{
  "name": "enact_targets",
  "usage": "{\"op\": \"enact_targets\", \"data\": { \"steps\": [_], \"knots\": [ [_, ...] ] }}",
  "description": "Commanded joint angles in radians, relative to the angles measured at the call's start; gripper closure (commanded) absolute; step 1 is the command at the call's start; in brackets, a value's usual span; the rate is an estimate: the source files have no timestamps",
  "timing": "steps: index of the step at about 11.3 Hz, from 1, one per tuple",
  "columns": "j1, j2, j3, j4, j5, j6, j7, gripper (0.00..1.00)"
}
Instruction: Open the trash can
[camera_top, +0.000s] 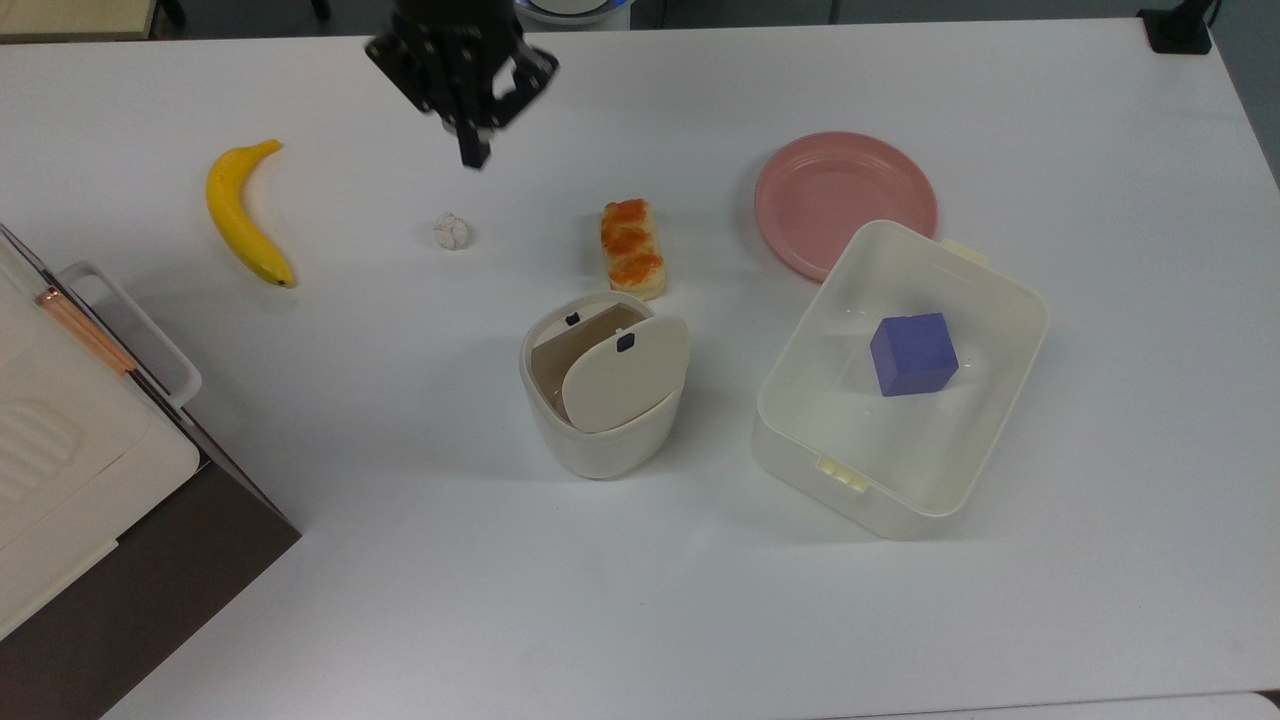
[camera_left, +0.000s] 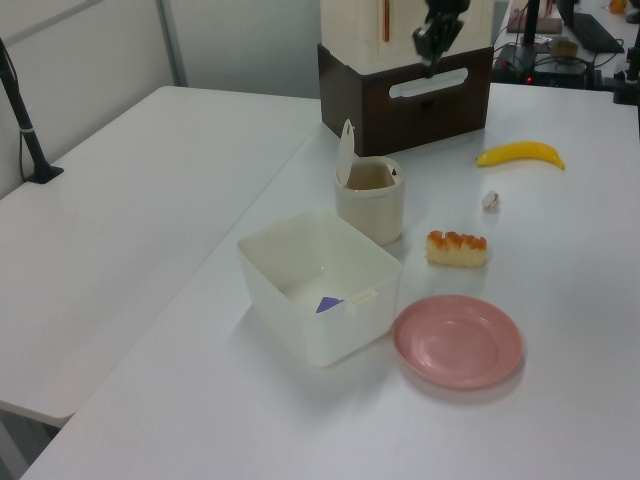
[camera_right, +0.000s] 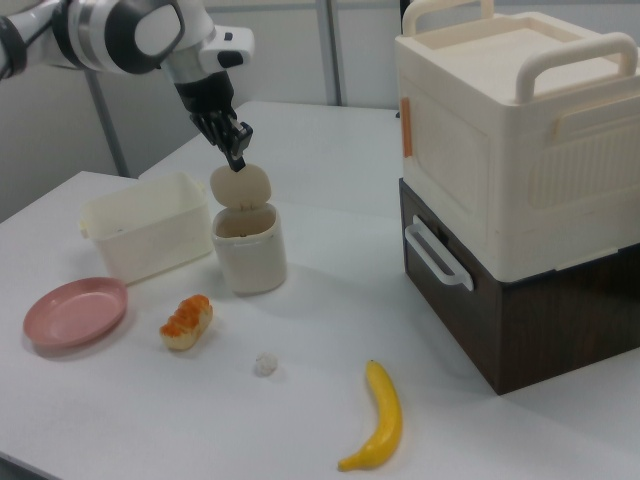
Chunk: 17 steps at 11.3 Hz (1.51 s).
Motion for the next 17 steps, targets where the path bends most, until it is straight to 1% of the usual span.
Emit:
{"op": "enact_targets", "data": {
  "steps": [1,2,4,6,8,9,10,11,14,17],
  "knots": [
    [-0.029,-0.078,-0.002,-0.024,0.036,-0.111,-0.093,1.00],
    [-0.044,-0.095,-0.003,-0.026,0.037,-0.140,-0.105,1.00],
    [-0.081,-0.126,-0.003,-0.029,0.037,-0.208,-0.174,1.00],
    [-0.121,-0.155,-0.006,-0.032,0.036,-0.263,-0.269,1.00],
    [-0.135,-0.158,-0.008,-0.032,0.036,-0.274,-0.266,1.00],
    [-0.133,-0.158,-0.009,-0.032,0.036,-0.277,-0.254,0.91],
    [-0.135,-0.157,-0.011,-0.032,0.037,-0.279,-0.216,0.43],
    [-0.135,-0.154,-0.011,-0.031,0.036,-0.277,-0.181,0.00],
    [-0.135,-0.154,-0.012,-0.028,0.031,-0.276,-0.173,0.00],
    [-0.126,-0.152,-0.011,-0.024,0.043,-0.266,-0.173,0.00]
  ]
}}
